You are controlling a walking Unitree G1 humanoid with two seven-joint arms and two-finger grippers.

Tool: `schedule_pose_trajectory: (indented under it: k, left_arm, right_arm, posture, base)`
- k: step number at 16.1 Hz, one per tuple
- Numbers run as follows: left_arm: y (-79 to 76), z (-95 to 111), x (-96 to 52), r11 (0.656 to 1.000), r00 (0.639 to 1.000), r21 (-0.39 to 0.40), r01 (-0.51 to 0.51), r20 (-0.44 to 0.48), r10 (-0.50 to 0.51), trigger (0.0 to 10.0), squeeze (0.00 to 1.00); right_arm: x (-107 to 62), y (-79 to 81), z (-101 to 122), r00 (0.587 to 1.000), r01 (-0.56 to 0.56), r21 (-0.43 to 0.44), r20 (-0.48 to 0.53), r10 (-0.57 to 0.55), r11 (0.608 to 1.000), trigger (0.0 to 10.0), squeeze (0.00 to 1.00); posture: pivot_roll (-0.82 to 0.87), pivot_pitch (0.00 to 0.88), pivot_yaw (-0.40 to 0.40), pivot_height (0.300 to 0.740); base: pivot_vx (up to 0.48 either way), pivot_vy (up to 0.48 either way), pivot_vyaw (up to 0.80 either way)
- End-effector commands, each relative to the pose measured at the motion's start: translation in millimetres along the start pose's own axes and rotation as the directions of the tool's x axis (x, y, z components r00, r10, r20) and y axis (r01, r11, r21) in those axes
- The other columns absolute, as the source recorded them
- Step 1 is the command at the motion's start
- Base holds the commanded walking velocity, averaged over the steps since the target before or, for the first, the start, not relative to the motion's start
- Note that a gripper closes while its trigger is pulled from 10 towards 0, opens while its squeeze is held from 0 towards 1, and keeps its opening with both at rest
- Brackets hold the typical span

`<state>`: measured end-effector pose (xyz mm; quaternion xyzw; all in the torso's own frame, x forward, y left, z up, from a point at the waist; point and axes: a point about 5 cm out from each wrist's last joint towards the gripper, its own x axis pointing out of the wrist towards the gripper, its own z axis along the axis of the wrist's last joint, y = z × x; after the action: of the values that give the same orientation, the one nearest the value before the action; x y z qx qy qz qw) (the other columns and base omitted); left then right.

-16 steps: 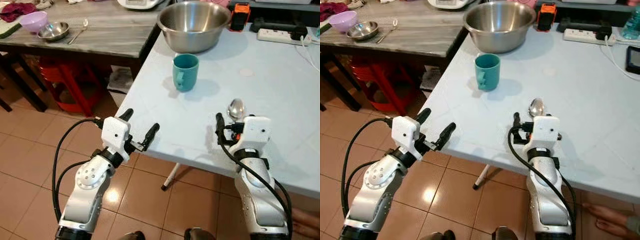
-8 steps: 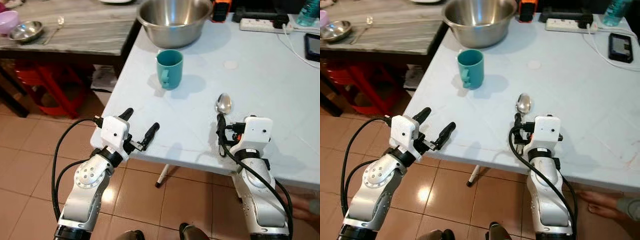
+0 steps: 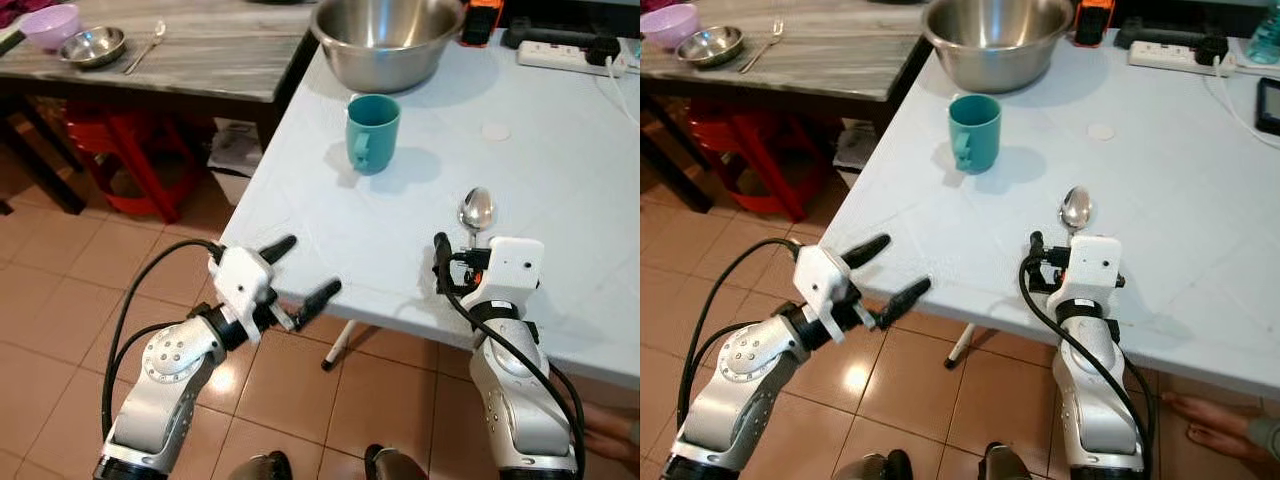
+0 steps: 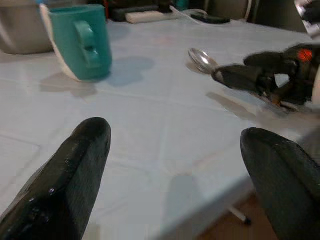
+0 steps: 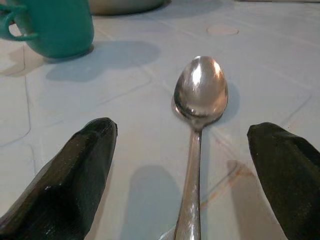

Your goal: Setting the table

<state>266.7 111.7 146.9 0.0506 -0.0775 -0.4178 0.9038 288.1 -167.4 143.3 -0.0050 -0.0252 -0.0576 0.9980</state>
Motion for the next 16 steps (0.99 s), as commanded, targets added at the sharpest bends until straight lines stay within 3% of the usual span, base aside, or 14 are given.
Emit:
schedule_pose_trajectory:
  k: [1,10,11,12,16]
  left_arm:
    - [-2.4,-3.0,-4.3,0.999,0.999,0.011,0.033,-0.022,-0.033,10.0,0.00]
    - [-4.6,-2.7,-3.7,0.998,0.997,0.015,0.067,-0.030,-0.067,10.0,0.00]
    - [-4.4,-1.5,-2.7,0.998,0.998,-0.015,0.057,-0.020,-0.057,10.0,0.00]
    - [-4.8,-0.8,-2.6,0.998,0.998,-0.021,0.059,-0.017,-0.059,10.0,0.00]
    - [-5.4,-1.0,-3.4,0.998,0.997,-0.012,0.067,-0.022,-0.067,10.0,0.00]
  right_arm:
    - [-1.2,-1.7,1.9,1.000,0.018,0.009,-0.004,-0.018,1.000,10.0,0.00]
    - [10.1,-4.3,-2.2,0.997,0.025,0.018,-0.074,-0.024,1.000,10.0,0.00]
    - [10.8,-2.9,-3.0,0.996,0.016,0.024,-0.089,-0.014,1.000,2.3,0.00]
    - [10.4,-2.1,-5.0,0.994,0.015,0.032,-0.110,-0.011,0.999,0.0,0.00]
    - [7.0,-4.2,-12.0,0.984,0.025,0.021,-0.175,-0.021,0.999,0.0,0.00]
  posture:
    - [-0.18,0.231,0.078,0.740]
    - [-0.18,0.236,0.080,0.740]
    - [-0.17,0.235,0.080,0.740]
    - [-0.17,0.235,0.080,0.740]
    - [-0.18,0.238,0.080,0.740]
  base:
    - [0.000,0.000,0.00]
    - [0.000,0.000,0.00]
    - [0.000,0.000,0.00]
    - [0.000,0.000,0.00]
    - [0.000,0.000,0.00]
